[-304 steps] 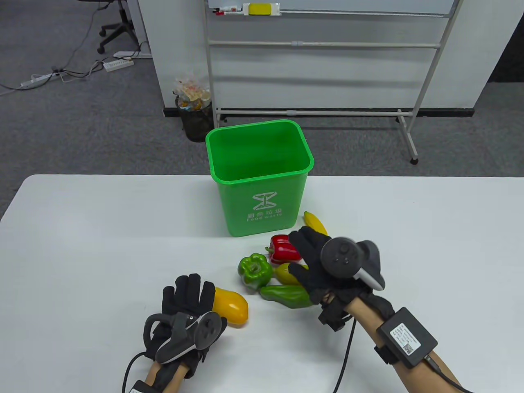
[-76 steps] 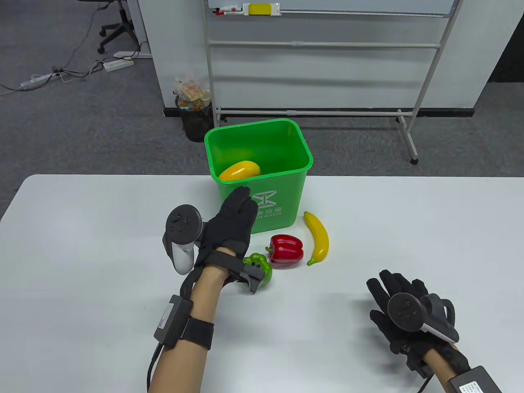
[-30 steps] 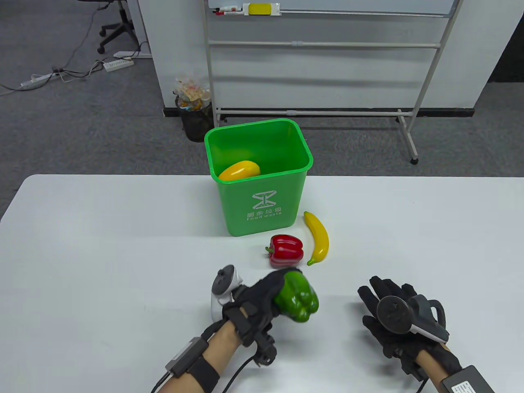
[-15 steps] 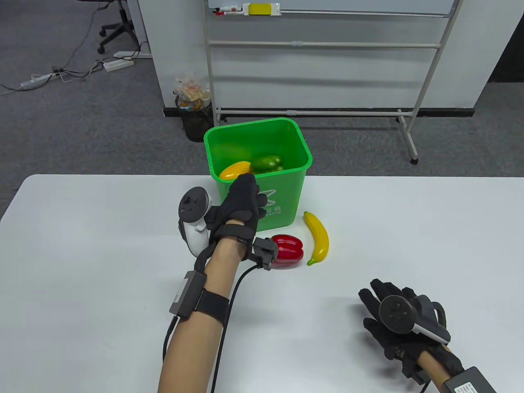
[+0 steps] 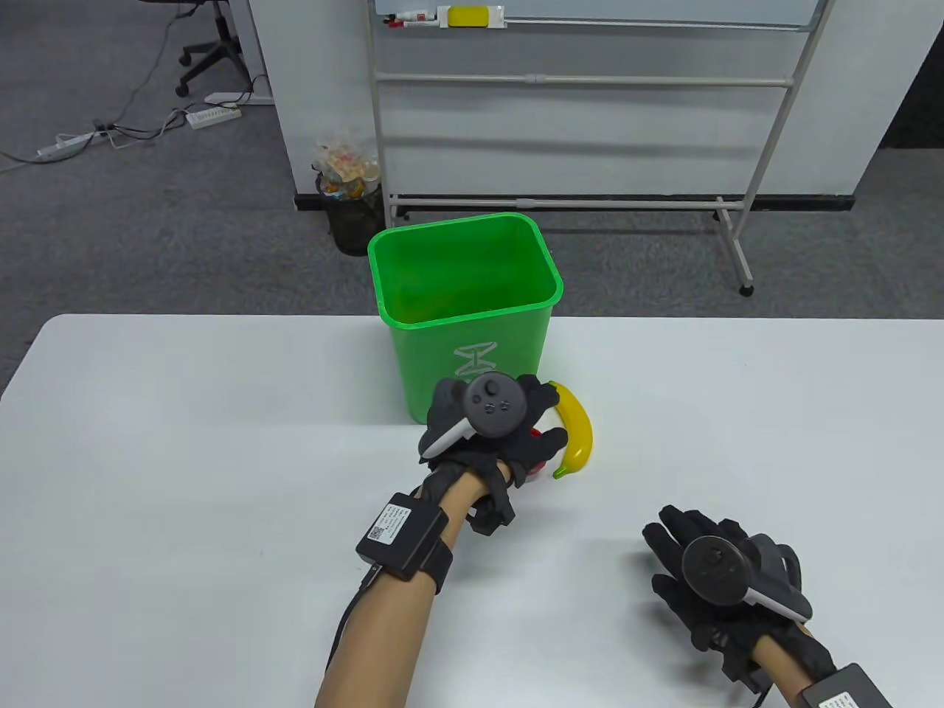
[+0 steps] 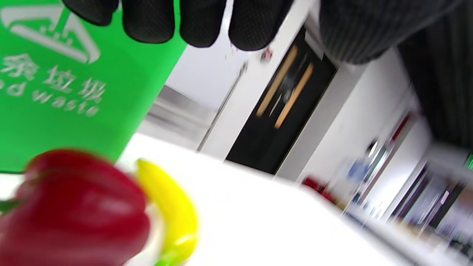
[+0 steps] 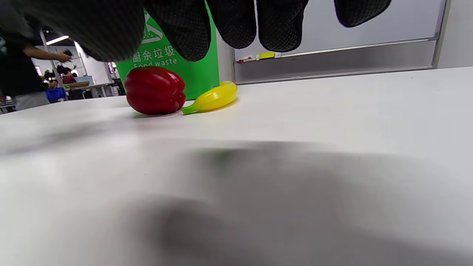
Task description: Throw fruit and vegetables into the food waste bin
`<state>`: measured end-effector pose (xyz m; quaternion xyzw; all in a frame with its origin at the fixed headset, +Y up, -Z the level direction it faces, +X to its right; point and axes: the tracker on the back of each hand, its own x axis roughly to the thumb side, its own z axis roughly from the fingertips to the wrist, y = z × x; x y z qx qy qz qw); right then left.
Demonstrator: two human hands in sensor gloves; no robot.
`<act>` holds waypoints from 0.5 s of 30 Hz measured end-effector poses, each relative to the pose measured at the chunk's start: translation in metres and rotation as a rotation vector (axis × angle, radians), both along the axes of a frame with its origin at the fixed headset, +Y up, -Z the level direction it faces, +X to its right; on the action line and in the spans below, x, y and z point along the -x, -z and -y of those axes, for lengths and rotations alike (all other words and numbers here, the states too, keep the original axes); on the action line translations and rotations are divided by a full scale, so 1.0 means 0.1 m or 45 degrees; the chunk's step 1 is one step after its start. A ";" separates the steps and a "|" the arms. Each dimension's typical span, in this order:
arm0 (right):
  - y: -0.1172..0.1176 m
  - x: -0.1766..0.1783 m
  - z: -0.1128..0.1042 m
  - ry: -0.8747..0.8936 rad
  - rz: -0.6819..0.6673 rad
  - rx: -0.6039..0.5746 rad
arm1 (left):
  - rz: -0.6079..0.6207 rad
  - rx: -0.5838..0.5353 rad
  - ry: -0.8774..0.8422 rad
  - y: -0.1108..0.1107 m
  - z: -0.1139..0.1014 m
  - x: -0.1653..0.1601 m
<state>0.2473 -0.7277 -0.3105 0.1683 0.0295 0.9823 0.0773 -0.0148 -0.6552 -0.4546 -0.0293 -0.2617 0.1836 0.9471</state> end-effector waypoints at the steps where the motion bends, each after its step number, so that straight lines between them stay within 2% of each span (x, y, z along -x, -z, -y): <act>1: -0.01 0.01 -0.01 -0.002 -0.003 -0.005 | -0.004 -0.011 0.106 0.03 0.12 -0.07; 5: -0.04 0.05 -0.03 -0.014 -0.039 -0.031 | 0.049 0.015 0.479 0.15 0.53 -0.25; 7: -0.06 0.06 -0.03 -0.029 -0.055 -0.031 | 0.064 0.056 0.579 0.22 0.68 -0.27; 12: -0.06 0.07 -0.03 -0.036 -0.064 -0.019 | 0.050 0.182 0.504 0.35 0.88 -0.21; 15: -0.05 0.05 -0.02 -0.016 -0.058 -0.007 | 0.043 0.183 0.525 0.39 0.94 -0.19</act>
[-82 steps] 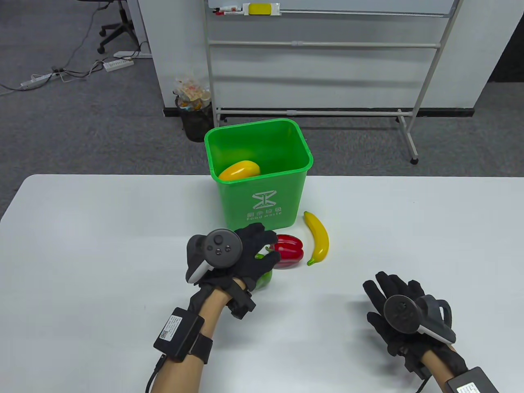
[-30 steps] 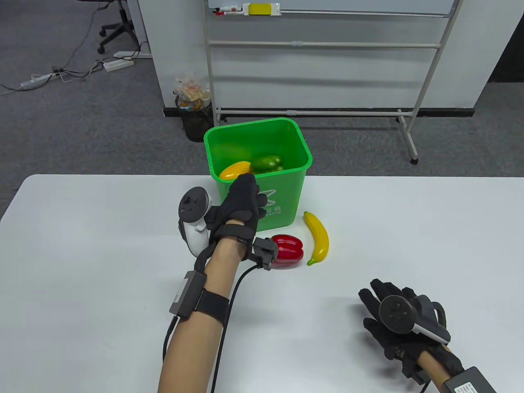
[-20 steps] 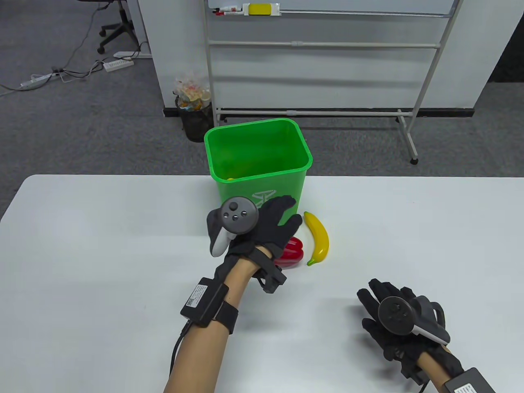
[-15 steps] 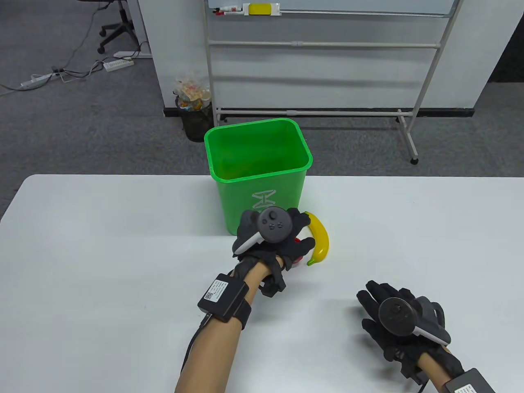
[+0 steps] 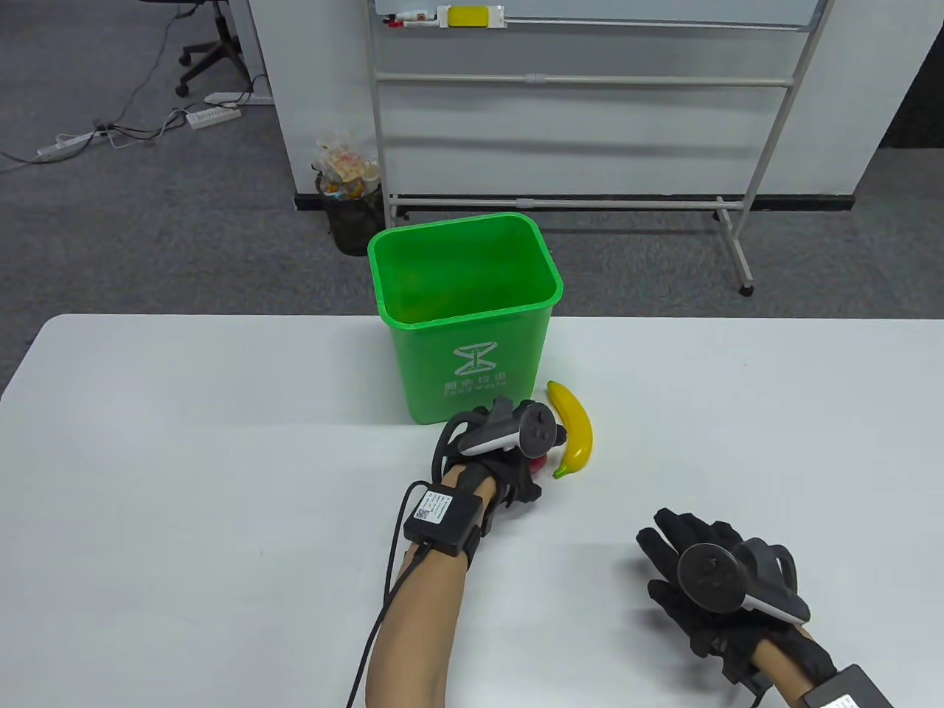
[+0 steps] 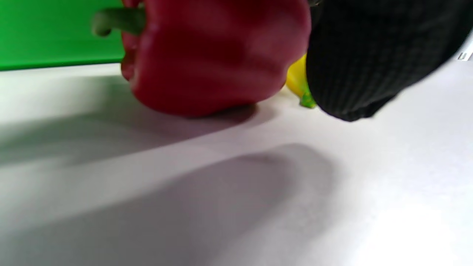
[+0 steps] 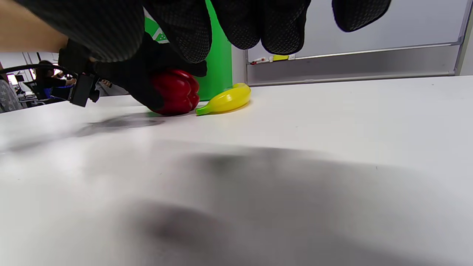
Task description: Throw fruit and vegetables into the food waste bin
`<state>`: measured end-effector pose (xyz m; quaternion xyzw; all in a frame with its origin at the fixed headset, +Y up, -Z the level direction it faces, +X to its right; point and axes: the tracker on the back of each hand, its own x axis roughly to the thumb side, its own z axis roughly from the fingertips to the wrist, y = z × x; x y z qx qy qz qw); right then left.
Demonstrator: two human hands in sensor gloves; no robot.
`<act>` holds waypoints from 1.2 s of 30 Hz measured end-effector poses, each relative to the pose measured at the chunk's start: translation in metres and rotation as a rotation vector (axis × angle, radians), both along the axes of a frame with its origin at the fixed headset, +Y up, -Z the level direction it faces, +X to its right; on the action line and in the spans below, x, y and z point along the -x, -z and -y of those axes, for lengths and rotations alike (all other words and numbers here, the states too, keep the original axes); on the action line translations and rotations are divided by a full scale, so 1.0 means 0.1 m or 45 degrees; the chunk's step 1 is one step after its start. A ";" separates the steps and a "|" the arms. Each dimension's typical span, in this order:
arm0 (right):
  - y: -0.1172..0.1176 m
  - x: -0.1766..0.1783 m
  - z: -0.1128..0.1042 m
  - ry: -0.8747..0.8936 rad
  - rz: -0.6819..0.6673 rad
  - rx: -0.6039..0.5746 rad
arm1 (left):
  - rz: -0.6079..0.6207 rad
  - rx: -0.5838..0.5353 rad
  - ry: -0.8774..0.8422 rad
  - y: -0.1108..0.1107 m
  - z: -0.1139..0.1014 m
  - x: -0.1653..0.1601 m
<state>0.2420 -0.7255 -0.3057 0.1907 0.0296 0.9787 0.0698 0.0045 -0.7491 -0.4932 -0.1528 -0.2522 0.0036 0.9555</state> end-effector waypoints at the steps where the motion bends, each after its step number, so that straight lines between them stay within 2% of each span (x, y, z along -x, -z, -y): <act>1: 0.00 0.00 0.00 0.003 0.001 0.004 | -0.001 -0.003 -0.008 0.00 0.00 0.00; 5: 0.02 0.00 0.03 -0.003 0.005 0.019 | -0.029 -0.068 -0.015 0.01 -0.01 0.02; 10: 0.01 0.02 0.02 -0.013 -0.003 0.015 | -0.016 -0.112 -0.139 -0.06 -0.04 0.13; 16: -0.02 0.05 0.02 -0.027 -0.017 0.003 | 0.023 -0.057 -0.368 -0.40 -0.01 0.37; 20: -0.02 0.05 0.03 -0.028 -0.022 0.003 | 0.018 0.151 -0.727 -0.74 0.09 0.51; 22: -0.02 0.07 0.04 -0.038 -0.029 0.005 | 0.003 0.311 -0.957 -0.92 0.17 0.55; 26: -0.03 0.09 0.05 -0.048 -0.037 0.011 | -0.045 0.775 -1.451 -1.26 0.38 0.53; 28: -0.04 0.11 0.05 -0.060 -0.034 0.011 | -0.031 1.085 -1.731 -1.46 0.38 0.44; 29: -0.04 0.11 0.05 -0.065 -0.034 0.010 | 0.000 1.136 -1.781 -1.51 0.35 0.41; 30: -0.04 0.12 0.04 -0.066 -0.034 0.009 | 0.060 1.183 -1.835 -1.56 0.24 0.36; 32: -0.04 0.12 0.02 -0.054 -0.036 0.004 | 0.159 1.146 -1.903 -1.53 -0.11 0.30; 34: -0.03 0.13 0.03 -0.046 -0.039 0.007 | 0.239 1.002 -2.030 -1.32 -0.74 0.27; 36: -0.03 0.14 0.06 -0.055 -0.041 0.021 | 0.251 0.775 -2.190 -0.99 -1.45 0.32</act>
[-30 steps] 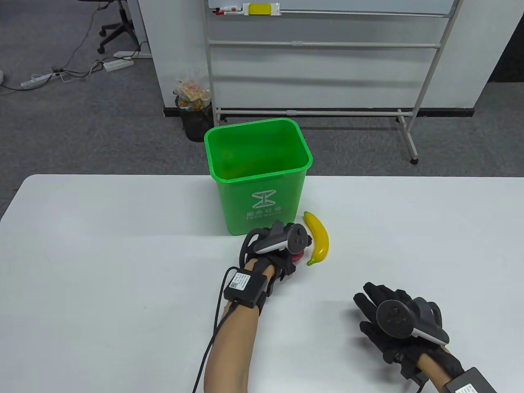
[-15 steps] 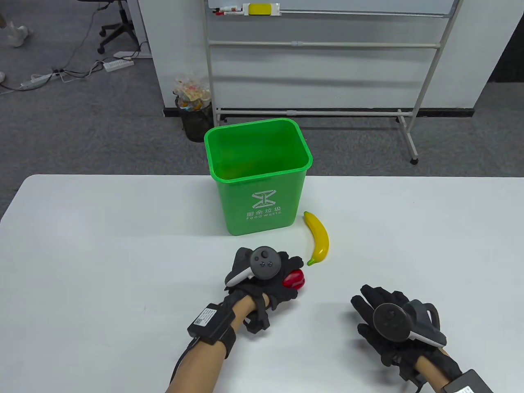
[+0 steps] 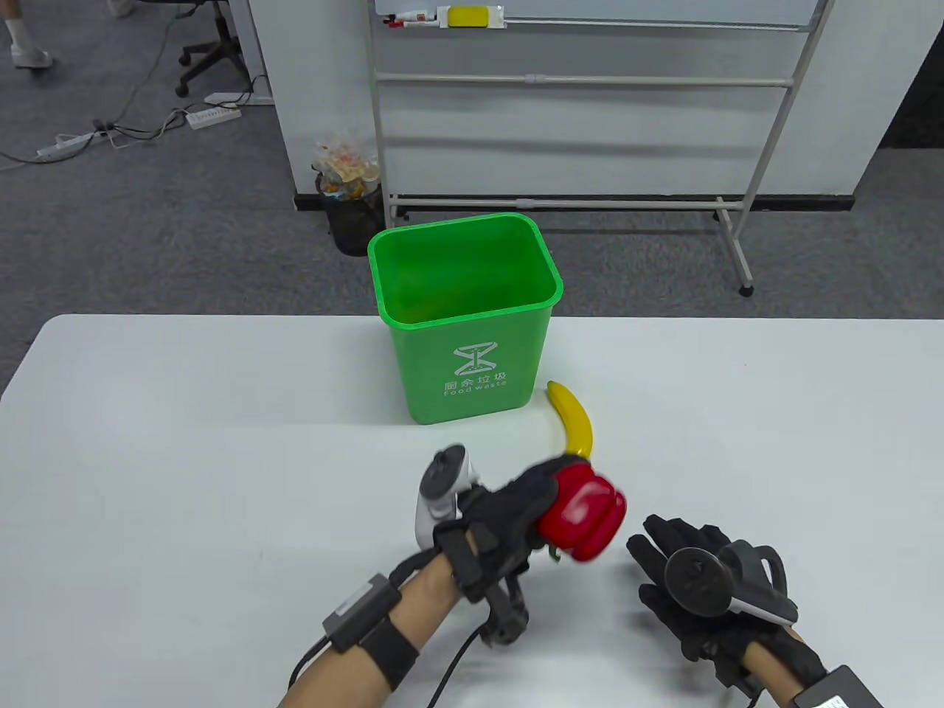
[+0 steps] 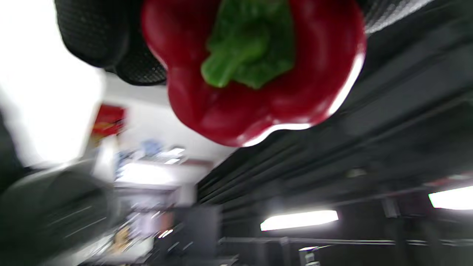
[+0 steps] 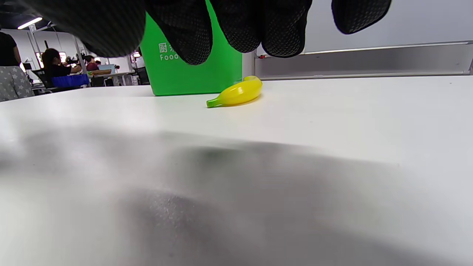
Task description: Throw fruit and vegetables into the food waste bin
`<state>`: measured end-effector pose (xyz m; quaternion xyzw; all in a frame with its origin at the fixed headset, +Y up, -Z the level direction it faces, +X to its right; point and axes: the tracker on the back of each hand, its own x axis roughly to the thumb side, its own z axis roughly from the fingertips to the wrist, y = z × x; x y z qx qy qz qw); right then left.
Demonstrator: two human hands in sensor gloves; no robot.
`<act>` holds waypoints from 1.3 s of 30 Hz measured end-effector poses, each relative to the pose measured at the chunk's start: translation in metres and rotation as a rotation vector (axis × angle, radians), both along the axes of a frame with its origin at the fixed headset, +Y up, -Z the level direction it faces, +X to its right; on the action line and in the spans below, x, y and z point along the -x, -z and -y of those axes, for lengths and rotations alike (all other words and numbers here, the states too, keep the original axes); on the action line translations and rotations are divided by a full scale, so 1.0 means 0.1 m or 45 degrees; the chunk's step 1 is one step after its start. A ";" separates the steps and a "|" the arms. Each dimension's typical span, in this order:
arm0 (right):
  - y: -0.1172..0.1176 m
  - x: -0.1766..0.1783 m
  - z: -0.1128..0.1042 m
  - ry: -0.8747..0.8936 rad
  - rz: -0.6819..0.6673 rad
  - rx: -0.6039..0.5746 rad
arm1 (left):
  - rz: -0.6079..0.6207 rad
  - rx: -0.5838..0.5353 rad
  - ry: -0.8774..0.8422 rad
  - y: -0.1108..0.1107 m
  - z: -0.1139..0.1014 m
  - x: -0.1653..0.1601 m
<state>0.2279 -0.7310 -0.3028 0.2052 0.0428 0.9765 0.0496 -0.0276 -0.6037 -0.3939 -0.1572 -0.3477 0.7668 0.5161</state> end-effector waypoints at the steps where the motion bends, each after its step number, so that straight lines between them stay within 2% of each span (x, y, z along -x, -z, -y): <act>1: -0.01 0.00 0.02 -0.012 -0.004 0.009 | -0.132 -0.012 -0.021 0.17 -0.30 0.07; 2: -0.01 0.01 0.02 -0.025 -0.007 0.015 | -0.321 -0.021 -0.012 0.37 -0.59 0.20; 3: -0.02 0.01 0.03 -0.033 -0.004 0.018 | -0.469 -0.029 0.034 0.50 -0.74 0.33; 4: -0.03 0.01 0.02 -0.037 -0.003 0.020 | -0.742 0.000 0.188 0.65 -0.88 0.55; 6: -0.03 0.00 0.00 -0.028 -0.004 0.019 | -1.118 -0.013 0.473 0.71 -0.95 0.85; 8: -0.03 -0.01 -0.02 -0.009 -0.003 0.024 | -1.297 -0.120 0.637 0.67 -0.88 1.00; 9: -0.03 -0.02 -0.02 0.003 -0.001 0.030 | -1.338 -0.136 0.645 0.63 -0.81 1.03; 12: -0.01 -0.05 0.00 0.003 0.012 0.051 | -1.263 -0.117 0.543 0.55 -0.57 1.00; 14: -0.01 -0.04 0.02 -0.011 0.016 0.060 | -1.260 -0.169 0.542 0.50 -0.48 0.92; 19: -0.03 0.00 -0.01 -0.009 0.011 0.046 | -1.129 -0.456 0.853 0.43 -0.41 0.41; 22: -0.03 0.01 -0.01 -0.011 0.010 0.040 | -1.022 -0.564 1.021 0.44 -0.35 0.04; 24: -0.03 0.01 -0.01 -0.015 0.012 0.042 | -0.963 -0.603 1.159 0.48 -0.25 -0.23; 28: -0.02 -0.01 0.00 -0.016 0.024 0.063 | -0.789 -0.605 1.440 0.73 0.15 -0.76; 32: -0.02 -0.03 0.01 -0.013 0.028 0.069 | -0.941 -0.643 1.959 1.02 0.63 -1.14; 35: -0.01 -0.03 0.05 -0.029 0.030 0.087 | -0.941 -0.567 2.270 1.21 0.98 -1.30; 36: 0.00 -0.03 0.07 -0.038 0.031 0.094 | -0.879 -0.462 2.360 1.28 1.13 -1.34; 39: 0.00 -0.03 0.08 -0.043 0.032 0.101 | -0.853 -0.247 2.461 1.39 1.40 -1.40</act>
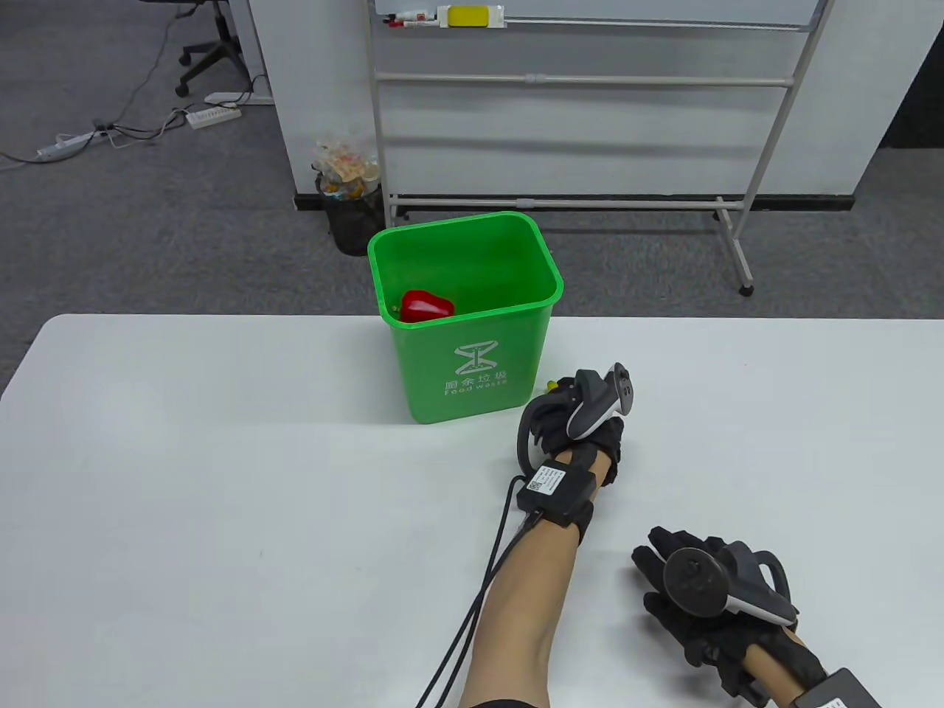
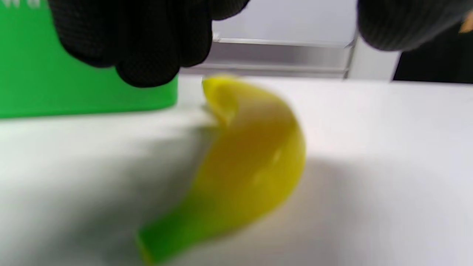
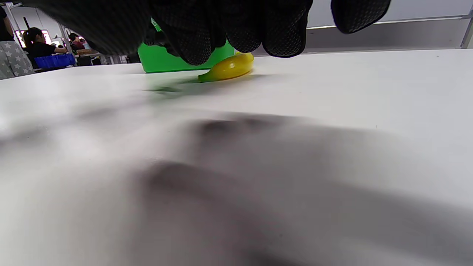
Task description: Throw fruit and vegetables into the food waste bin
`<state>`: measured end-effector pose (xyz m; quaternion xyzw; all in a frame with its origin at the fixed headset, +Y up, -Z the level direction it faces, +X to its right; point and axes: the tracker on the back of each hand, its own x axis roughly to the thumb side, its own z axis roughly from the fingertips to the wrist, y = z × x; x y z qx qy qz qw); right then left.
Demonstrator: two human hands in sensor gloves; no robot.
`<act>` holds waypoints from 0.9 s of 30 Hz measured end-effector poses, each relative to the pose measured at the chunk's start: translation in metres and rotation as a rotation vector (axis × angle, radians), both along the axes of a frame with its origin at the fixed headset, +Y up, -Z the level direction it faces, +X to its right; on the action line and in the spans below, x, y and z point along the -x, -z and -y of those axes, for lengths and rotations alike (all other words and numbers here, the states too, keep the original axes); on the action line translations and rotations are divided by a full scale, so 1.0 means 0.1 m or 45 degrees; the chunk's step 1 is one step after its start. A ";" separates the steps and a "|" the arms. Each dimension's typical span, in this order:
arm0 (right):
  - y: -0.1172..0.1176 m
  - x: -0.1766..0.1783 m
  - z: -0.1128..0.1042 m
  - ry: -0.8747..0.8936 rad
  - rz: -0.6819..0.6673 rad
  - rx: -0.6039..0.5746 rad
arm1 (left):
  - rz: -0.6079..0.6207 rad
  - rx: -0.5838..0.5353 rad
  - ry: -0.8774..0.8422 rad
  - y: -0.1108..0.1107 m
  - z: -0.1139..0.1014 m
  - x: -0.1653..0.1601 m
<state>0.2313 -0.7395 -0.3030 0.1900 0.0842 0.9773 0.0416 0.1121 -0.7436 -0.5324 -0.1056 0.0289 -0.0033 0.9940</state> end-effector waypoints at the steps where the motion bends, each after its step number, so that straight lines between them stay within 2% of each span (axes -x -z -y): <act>1: 0.00 0.00 0.00 -0.001 -0.001 0.001 | -0.038 0.017 0.015 0.01 0.04 -0.02; 4: -0.01 0.02 0.01 -0.014 -0.008 -0.001 | -0.135 0.038 0.073 0.06 0.14 -0.03; 7: -0.01 0.04 0.02 -0.026 -0.017 -0.003 | -0.184 0.088 0.020 0.08 0.19 -0.02; 10: -0.01 0.04 0.03 -0.018 -0.018 0.004 | -0.180 0.180 -0.041 0.12 0.28 0.00; 12: -0.01 0.03 0.03 -0.015 -0.017 0.010 | -0.138 0.115 0.004 0.12 0.27 0.01; 17: 0.00 -0.01 0.04 0.011 -0.002 0.034 | -0.060 0.218 -0.135 0.06 0.17 0.07; 19: 0.00 -0.01 0.05 0.012 -0.001 0.040 | -0.001 0.237 -0.202 -0.02 0.11 0.13; 24: 0.00 0.01 0.14 -0.008 -0.016 0.093 | 0.141 0.309 -0.449 -0.39 0.05 0.50; 27: 0.01 0.02 0.18 -0.027 -0.011 0.111 | 0.205 0.414 -0.772 -0.72 0.10 0.84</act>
